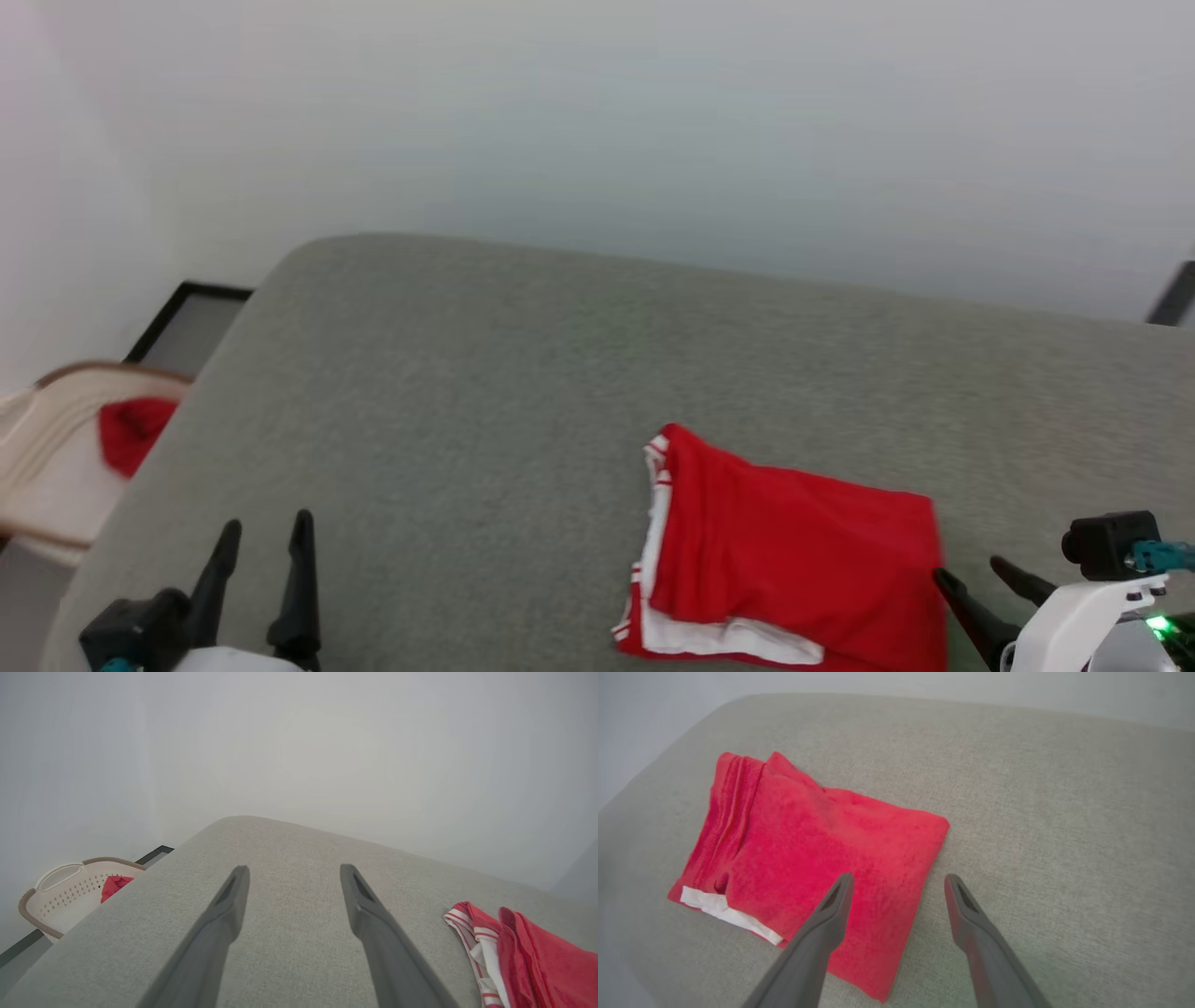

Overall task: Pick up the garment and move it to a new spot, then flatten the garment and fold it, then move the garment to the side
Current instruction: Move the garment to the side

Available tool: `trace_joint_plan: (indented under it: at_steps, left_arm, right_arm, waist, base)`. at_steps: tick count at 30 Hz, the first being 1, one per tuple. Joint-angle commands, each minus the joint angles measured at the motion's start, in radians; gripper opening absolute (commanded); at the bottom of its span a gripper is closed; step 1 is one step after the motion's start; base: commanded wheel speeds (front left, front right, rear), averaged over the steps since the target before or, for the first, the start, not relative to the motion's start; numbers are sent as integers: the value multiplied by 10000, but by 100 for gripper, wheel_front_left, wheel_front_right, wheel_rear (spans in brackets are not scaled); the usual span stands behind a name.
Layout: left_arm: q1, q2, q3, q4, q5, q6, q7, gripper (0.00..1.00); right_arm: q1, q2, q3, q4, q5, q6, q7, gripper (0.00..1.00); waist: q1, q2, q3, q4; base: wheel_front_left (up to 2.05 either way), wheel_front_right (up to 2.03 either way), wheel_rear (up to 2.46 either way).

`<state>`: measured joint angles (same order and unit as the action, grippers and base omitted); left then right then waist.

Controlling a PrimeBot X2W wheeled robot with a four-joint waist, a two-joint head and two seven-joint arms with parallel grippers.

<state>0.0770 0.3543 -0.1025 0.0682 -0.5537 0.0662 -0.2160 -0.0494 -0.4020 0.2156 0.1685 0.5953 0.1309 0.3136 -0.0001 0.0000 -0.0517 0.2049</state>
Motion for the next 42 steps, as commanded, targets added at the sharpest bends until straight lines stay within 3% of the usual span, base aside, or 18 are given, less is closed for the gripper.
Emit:
trace_joint_plan:
  at_steps: [1,10,22,23,24,42]
  left_arm:
    - [-183,-26,-13,-6,23,-19,-35,100]
    - [-607,-259,-186,125,7,-130,-166,100]
    - [-876,-479,-258,397,-89,-210,-311,100]
    - [-881,-485,-255,421,-93,-223,-324,100]
    - [-887,-494,-251,442,-104,-228,-328,100]
    - [-1130,-258,-164,383,-6,-294,-399,100]
  right_arm:
    - [-111,-19,-9,75,8,-4,186,100]
    - [-444,-50,-308,489,-600,-4,1519,100]
    - [-837,534,-414,1281,-556,-4,3250,100]
    - [-871,528,-258,1253,-511,-3,3385,33]
    - [-904,511,-154,1228,-433,1,3510,0]
    - [-2045,-887,-104,-491,209,-4,4462,0]
  waist:
    - [1,0,467,581]
    - [1,0,1121,1023]
    - [1,0,1554,1048]
    - [1,0,1564,1042]
    - [1,0,1571,1035]
    - [1,0,1550,199]
  base:
    - [0,0,0]
    - [0,0,0]
    - [0,0,0]
    - [0,0,0]
    - [0,0,0]
    - [0,0,0]
